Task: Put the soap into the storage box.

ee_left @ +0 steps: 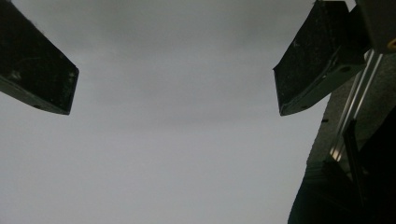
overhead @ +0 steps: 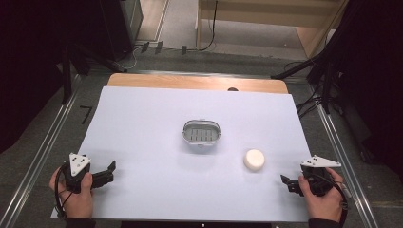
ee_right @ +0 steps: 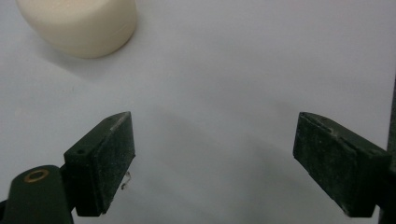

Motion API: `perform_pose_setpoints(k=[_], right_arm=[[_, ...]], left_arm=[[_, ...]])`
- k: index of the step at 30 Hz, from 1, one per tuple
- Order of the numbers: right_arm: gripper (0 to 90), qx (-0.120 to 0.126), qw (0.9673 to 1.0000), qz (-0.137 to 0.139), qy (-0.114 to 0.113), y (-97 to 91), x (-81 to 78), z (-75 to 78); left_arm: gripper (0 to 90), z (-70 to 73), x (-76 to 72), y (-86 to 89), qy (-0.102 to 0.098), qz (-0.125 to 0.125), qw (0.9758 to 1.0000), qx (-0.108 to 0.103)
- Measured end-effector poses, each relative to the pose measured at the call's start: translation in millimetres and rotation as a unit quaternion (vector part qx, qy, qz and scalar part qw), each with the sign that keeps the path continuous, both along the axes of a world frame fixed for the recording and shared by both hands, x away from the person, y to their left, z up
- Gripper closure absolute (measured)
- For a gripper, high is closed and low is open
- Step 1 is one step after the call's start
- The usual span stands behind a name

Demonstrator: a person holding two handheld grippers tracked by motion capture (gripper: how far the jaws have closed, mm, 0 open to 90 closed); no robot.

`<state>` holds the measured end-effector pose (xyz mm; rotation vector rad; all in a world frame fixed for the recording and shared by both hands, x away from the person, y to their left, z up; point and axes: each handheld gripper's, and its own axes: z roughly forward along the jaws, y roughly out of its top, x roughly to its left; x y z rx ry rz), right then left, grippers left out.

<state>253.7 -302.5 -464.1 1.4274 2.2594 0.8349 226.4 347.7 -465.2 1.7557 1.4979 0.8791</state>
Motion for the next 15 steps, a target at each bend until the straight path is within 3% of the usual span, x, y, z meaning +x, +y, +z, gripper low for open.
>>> perform_pose_setpoints(k=[5,15], right_arm=[[13.3,-0.019,0.9991,0.020,0.032,7.7,8.3,2.2],[13.4,-0.045,0.9958,0.049,0.063,26.1,20.5,6.0]], left_arm=[[0.2,0.0,0.0,-0.1,0.000,0.000,1.0000,0.001],[0.2,-0.1,0.0,-0.2,0.000,0.000,1.0000,0.000]])
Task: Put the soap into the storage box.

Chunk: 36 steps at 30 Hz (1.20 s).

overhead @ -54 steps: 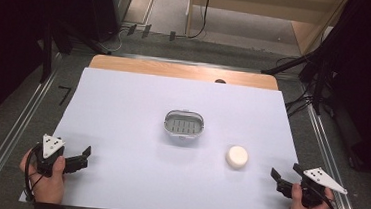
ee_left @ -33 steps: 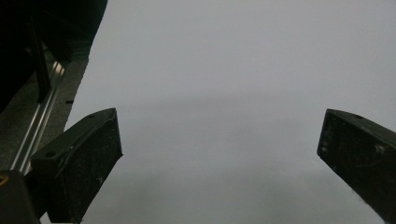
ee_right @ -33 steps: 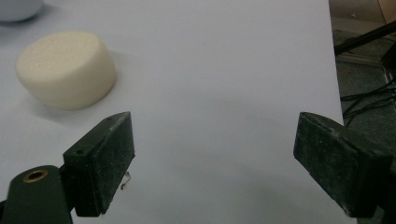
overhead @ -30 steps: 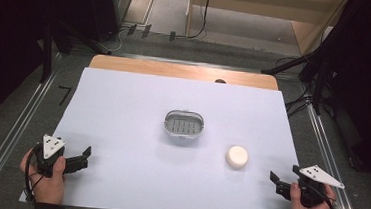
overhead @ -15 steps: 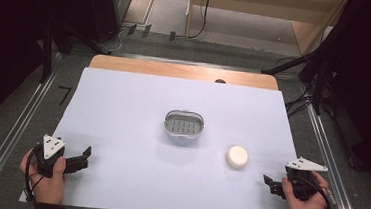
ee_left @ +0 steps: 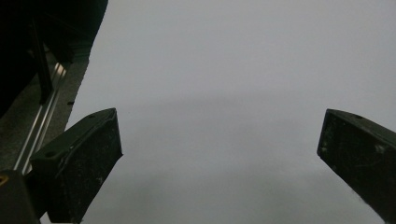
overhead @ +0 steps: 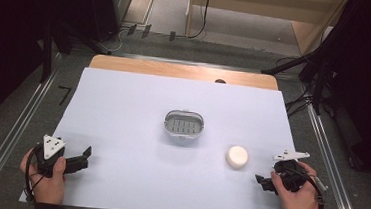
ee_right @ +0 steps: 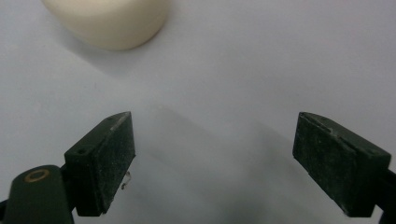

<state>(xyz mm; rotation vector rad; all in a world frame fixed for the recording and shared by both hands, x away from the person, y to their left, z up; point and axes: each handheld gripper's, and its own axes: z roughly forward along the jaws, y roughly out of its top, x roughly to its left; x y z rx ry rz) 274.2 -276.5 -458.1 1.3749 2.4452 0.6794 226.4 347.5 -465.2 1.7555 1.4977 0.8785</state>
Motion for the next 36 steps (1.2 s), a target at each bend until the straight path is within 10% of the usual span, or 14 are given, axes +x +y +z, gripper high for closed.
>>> perform_pose_setpoints(k=[36], right_arm=[[2.4,-0.026,0.9979,0.045,0.039,40.0,34.3,10.4]], left_arm=[[0.2,-0.1,0.2,0.0,0.000,-0.001,1.0000,-0.001]])
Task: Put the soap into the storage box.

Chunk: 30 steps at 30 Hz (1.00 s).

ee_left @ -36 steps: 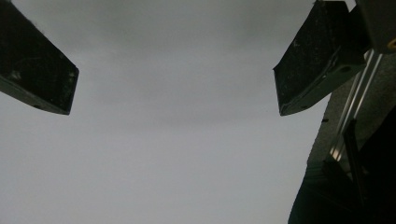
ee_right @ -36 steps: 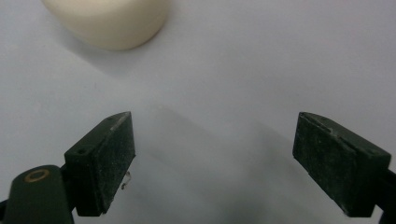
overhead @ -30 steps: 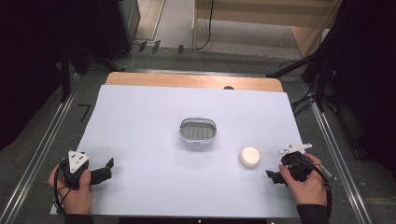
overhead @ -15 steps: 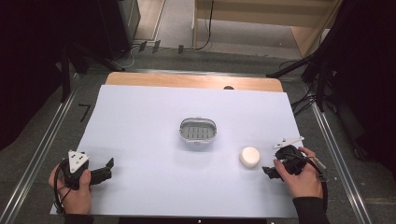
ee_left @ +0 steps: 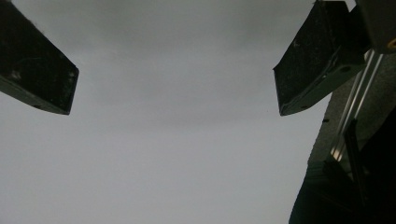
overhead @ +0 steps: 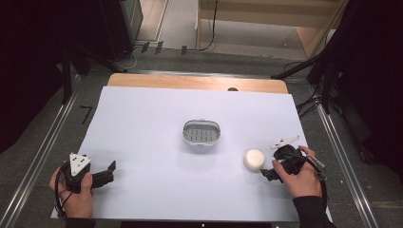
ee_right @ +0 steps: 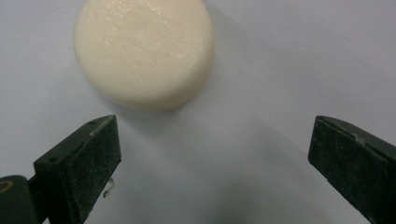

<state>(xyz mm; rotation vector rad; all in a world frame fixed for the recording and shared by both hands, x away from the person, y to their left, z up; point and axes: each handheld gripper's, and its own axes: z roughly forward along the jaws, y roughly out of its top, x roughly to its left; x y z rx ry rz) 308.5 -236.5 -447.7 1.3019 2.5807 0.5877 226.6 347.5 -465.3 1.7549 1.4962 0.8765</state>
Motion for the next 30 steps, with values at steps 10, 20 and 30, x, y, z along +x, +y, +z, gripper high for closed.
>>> perform_pose_setpoints(k=[10,20,30], right_arm=[[1.8,0.007,0.9998,0.016,0.007,15.4,7.5,-3.9],[5.5,0.016,0.9993,0.030,0.012,26.4,11.5,-5.3],[13.2,0.018,0.9992,0.033,0.017,37.1,16.9,-6.9]], left_arm=[[0.2,0.0,0.0,0.2,0.000,-0.001,1.0000,-0.001],[0.2,0.0,0.0,0.1,0.000,0.000,1.0000,-0.001],[0.2,0.1,0.0,0.3,0.000,-0.001,1.0000,-0.001]])
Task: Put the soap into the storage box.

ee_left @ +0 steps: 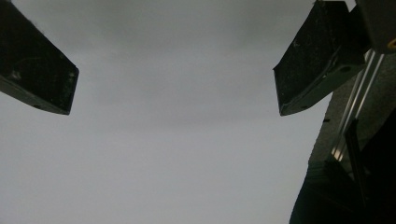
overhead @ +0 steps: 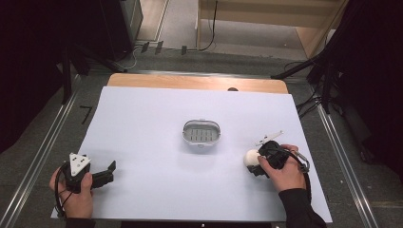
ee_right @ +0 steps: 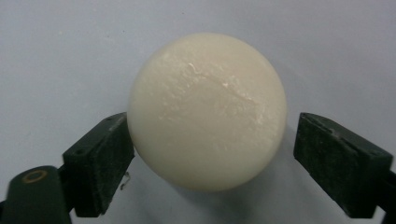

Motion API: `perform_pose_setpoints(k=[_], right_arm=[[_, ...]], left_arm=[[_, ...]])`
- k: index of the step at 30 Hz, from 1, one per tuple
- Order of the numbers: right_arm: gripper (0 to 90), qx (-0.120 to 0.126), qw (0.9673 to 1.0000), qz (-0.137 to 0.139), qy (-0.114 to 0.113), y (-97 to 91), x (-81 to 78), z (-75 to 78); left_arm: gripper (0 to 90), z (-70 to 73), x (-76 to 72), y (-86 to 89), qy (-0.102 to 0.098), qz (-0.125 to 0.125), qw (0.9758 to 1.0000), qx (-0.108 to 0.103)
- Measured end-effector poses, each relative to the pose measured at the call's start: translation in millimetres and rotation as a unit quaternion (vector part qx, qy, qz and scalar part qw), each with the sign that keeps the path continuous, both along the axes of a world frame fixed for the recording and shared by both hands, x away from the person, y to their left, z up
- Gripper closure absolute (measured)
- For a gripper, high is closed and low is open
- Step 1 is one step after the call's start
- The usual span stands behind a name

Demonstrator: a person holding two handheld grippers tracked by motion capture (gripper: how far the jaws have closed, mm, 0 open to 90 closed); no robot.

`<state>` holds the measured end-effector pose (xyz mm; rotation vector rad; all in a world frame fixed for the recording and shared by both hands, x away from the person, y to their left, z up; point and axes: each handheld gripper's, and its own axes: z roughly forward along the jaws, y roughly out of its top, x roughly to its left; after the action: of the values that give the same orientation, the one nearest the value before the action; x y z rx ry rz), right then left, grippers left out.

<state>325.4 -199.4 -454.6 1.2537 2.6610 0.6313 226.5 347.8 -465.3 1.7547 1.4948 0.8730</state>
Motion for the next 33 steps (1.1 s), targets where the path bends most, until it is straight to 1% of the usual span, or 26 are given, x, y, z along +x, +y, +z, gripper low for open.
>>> perform_pose_setpoints(k=[2,3,9,10,17,20,21,22,27,29,33], right_arm=[[13.8,0.005,1.0000,0.005,0.001,1.9,1.2,-0.4],[16.6,0.007,1.0000,0.005,0.002,3.9,1.8,-0.5],[22.5,0.003,1.0000,-0.001,0.003,6.0,3.4,-2.3],[23.6,0.007,1.0000,-0.001,0.006,5.7,3.7,-2.8],[24.0,0.007,1.0000,0.000,0.005,6.0,3.5,-2.5],[24.2,0.003,1.0000,-0.001,0.005,6.6,3.4,-1.9],[24.2,-0.001,1.0000,-0.003,0.000,7.2,3.4,-1.6],[24.2,-0.002,1.0000,-0.005,0.001,7.1,3.6,-1.2],[24.3,0.012,0.9999,-0.006,-0.001,7.2,4.5,2.9],[24.3,0.013,0.9999,-0.007,0.000,7.9,4.5,4.1],[24.3,0.018,0.9998,0.001,0.000,11.0,5.5,8.8]], left_arm=[[0.2,0.0,0.0,0.0,0.000,0.000,1.0000,0.000],[0.2,0.0,0.0,0.0,0.000,0.000,1.0000,0.000],[0.2,0.0,0.0,0.1,0.000,0.000,1.0000,0.000],[0.2,0.0,0.0,0.1,0.000,0.000,1.0000,-0.001],[0.2,0.0,-0.1,-0.1,0.000,0.000,1.0000,0.000],[0.2,0.0,-0.1,-0.1,0.000,0.000,1.0000,0.000],[0.2,0.0,0.0,-0.1,0.000,0.000,1.0000,0.000],[0.1,0.0,-0.1,0.0,0.000,0.000,1.0000,0.000],[0.2,0.0,-0.1,0.1,0.000,0.000,1.0000,0.000],[0.2,0.0,-0.1,0.1,0.000,0.000,1.0000,0.000],[0.2,0.1,-0.1,0.1,0.000,0.000,1.0000,-0.001]])
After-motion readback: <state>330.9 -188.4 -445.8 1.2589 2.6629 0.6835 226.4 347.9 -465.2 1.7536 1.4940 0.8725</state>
